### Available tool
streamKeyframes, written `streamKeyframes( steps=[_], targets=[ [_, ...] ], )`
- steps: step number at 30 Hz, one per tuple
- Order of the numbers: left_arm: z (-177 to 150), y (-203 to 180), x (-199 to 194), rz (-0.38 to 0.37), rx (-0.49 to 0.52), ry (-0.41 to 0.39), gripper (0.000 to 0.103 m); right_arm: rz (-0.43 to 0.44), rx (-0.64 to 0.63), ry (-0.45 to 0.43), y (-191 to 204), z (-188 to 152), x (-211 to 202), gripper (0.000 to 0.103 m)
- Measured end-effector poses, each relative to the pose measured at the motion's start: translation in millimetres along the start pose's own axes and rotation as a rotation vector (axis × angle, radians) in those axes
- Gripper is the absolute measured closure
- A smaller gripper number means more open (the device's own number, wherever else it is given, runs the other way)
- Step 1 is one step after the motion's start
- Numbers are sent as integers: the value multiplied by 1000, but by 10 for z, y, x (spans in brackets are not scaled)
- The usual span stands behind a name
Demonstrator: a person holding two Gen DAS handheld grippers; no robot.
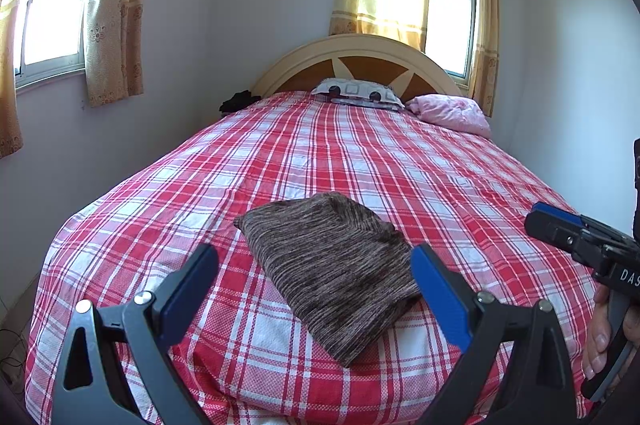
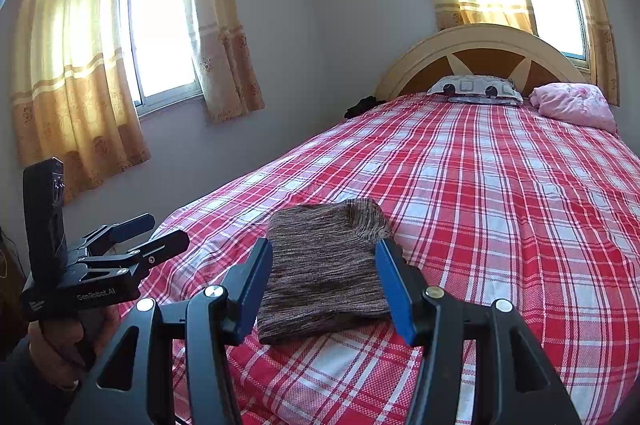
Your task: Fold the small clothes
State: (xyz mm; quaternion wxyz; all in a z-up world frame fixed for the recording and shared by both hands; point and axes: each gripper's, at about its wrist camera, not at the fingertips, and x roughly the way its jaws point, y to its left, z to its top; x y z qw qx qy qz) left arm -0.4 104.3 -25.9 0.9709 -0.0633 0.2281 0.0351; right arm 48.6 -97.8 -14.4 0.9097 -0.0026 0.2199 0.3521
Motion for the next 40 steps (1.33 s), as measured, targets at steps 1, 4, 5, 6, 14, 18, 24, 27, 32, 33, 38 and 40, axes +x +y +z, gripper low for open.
streamKeyframes(
  steps=[1,4,5,6,14,18,24,27,32,33,38,40],
  targets=[
    [-2,4,1,1,1,1,4,1,0,-2,0,-1,-3,48],
    [-7,10,-3,4,2,-2,0,0,-2,-9,0,1,-22,48],
    [-5,9,-7,5,4,-4,0,0,-2,-10,-4,5,-26,48],
    [-4,6,-9,5,8,-3,0,0,-1,-10,-3,5,-27,48],
    [8,-1,8,7,16,10,0,6,1,-11,-24,-6,-22,48],
    [12,-19,42,0,29,35,0,7,2,-16,-19,-13,-30,48],
    [41,1,5,1,14,18,0,6,2,-23,-16,-33,-54,48],
    [60,22,8,12,5,21,0,5,-4,-26,-5,-37,-58,47],
    [76,64,-5,9,2,9,0,7,0,-15,-4,-72,-27,47],
    [72,68,-14,6,4,2,0,9,0,-13,-1,-80,-23,47],
    [57,44,-14,9,29,-11,0,11,-2,-5,2,-96,-4,47],
    [53,38,-14,4,29,-11,0,13,-1,-2,4,-105,0,47]
  ],
)
